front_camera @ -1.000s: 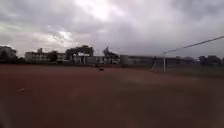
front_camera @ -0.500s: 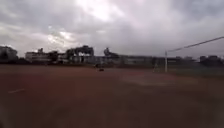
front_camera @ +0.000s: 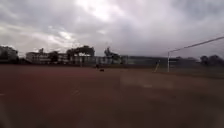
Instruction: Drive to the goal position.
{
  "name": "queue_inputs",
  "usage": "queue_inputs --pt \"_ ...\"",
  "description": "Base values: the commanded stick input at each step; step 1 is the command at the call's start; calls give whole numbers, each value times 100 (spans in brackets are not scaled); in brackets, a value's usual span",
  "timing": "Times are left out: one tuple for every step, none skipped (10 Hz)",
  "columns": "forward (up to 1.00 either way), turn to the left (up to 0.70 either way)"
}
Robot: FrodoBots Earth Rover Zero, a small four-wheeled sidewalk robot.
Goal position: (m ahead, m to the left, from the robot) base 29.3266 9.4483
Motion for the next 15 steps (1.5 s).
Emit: queue_inputs --pt "70 0" --pt "70 0" --pt "70 0" --pt "70 0" --pt "70 0" --pt "70 0" --pt "70 0" --pt "70 0" --pt "70 0" --pt "70 0" --pt "70 0" --pt "70 0" --pt "70 0" --pt "70 0" --pt "70 0"
